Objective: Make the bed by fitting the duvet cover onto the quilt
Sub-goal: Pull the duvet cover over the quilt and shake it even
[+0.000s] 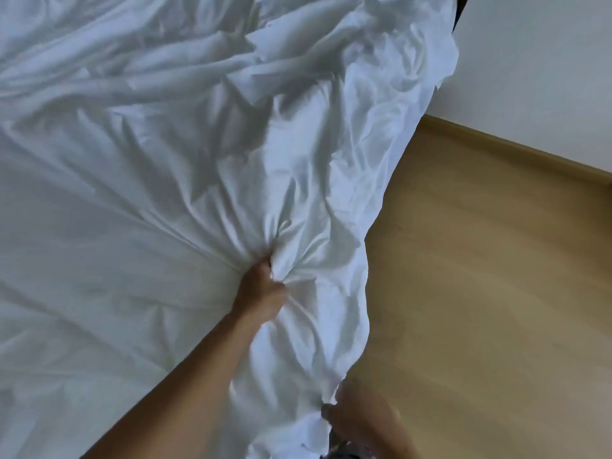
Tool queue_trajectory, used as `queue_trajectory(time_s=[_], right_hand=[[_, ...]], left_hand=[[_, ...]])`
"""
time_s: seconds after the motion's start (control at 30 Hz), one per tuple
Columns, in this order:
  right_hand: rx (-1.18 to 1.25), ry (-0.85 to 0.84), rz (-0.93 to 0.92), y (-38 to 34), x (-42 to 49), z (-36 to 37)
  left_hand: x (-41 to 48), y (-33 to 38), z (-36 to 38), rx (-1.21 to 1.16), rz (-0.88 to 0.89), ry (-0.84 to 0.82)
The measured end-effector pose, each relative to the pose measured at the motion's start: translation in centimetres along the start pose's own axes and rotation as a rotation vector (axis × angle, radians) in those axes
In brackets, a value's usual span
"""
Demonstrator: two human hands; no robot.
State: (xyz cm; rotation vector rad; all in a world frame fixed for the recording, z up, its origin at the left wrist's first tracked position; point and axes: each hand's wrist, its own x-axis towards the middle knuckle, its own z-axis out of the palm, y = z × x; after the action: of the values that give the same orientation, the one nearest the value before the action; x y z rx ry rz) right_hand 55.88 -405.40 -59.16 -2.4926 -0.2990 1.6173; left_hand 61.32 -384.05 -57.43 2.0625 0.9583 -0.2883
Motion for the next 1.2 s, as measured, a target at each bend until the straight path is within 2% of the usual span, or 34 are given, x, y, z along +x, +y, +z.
queue_trajectory(time_s=[0.07,0.1,0.13,0.2,0.23,0.27,0.3,0.33,0.37,0.43,0.47,0.5,0.57,0.6,0.63,0.7,0.73,0.77,0.8,0.87,0.9,0.93,0.97,1.03,1.07,1.1,1.17,1.2], right_hand=[[0.109,0.324,-0.052,-0.7,0.6,-6.1],[0.191,0.512,-0.086,-1.6,1.1,-9.3],[0.314,0.706,-0.119,-2.9,1.3,-12.1],[0.518,1.006,-0.241,-6.4,2.4,-16.0],[0.546,1.067,-0.304,-8.2,3.3,-17.9],[0.545,1.051,-0.346,-9.8,4.5,-19.4],[0.518,0.986,-0.351,-11.3,6.1,-20.6],[0.495,0.883,-0.336,-12.6,7.9,-21.5],[0.487,0.76,-0.286,-13.8,9.8,-22.1],[0.51,0.527,-0.145,-15.8,12.9,-22.8],[0.54,0.467,-0.086,-16.3,14.2,-22.8],[0.572,0.448,-0.052,-16.5,15.4,-22.7],[0.599,0.449,-0.049,-16.8,17.3,-22.7],[0.581,0.431,-0.074,-16.9,17.9,-22.8],[0.562,0.416,-0.096,-16.8,18.0,-22.8],[0.567,0.469,-0.12,-16.5,17.3,-23.1],[0.581,0.549,-0.126,-16.3,16.5,-23.5],[0.605,0.665,-0.123,-16.0,15.5,-23.9],[0.637,0.808,-0.115,-15.8,14.4,-24.2],[0.68,1.154,-0.107,-15.3,12.5,-25.2],[0.683,1.265,-0.112,-15.0,11.8,-25.8],[0.682,1.281,-0.118,-14.8,11.4,-26.6],[0.669,1.202,-0.123,-14.5,11.3,-26.9],[0.654,0.895,-0.129,-14.0,11.7,-26.9],[0.676,0.742,-0.119,-13.8,11.9,-26.7],[0.698,0.642,-0.108,-13.8,12.0,-26.4],[0.691,0.596,-0.098,-14.6,12.1,-25.7],[0.654,0.592,-0.095,-15.4,12.5,-25.3]], left_hand=[[-1.1,0.0,-1.9,-0.248,-0.059,-0.075],[-1.6,0.1,-2.8,-0.286,-0.078,-0.155],[-1.9,0.5,-3.5,-0.221,-0.076,-0.264],[-2.0,1.7,-4.6,0.261,0.014,-0.558],[-1.6,3.1,-5.1,0.55,0.08,-0.677],[-0.8,4.5,-5.6,0.764,0.157,-0.745],[0.5,6.0,-6.2,0.835,0.224,-0.749],[2.1,7.7,-7.1,0.785,0.306,-0.652],[4.3,9.2,-8.1,0.662,0.38,-0.45],[10.2,11.8,-10.1,0.426,0.472,0.073],[13.4,12.7,-10.7,0.38,0.437,0.209],[16.4,13.4,-10.9,0.369,0.359,0.238],[20.5,13.9,-9.8,0.492,0.114,0.068],[21.8,13.9,-8.9,0.576,0.058,-0.016],[22.8,13.9,-7.8,0.648,0.071,-0.072],[23.9,15.0,-6.6,0.77,0.217,-0.105],[24.2,16.1,-7.0,0.709,0.315,-0.103],[25.0,17.1,-8.0,0.558,0.383,-0.103],[25.4,17.8,-9.6,0.309,0.406,-0.124],[24.8,18.1,-12.2,-0.384,0.418,-0.083],[24.6,17.0,-12.1,-0.545,0.422,-0.022],[24.5,15.4,-11.1,-0.489,0.421,0.017],[23.9,13.5,-9.2,-0.207,0.442,0.011],[22.8,10.1,-4.7,0.415,0.483,-0.161],[22.5,9.7,-3.5,0.572,0.464,-0.198],[22.8,10.0,-3.4,0.579,0.467,-0.241],[24.4,11.4,-6.2,0.271,0.537,-0.357],[25.4,11.5,-8.1,0.158,0.552,-0.364]])
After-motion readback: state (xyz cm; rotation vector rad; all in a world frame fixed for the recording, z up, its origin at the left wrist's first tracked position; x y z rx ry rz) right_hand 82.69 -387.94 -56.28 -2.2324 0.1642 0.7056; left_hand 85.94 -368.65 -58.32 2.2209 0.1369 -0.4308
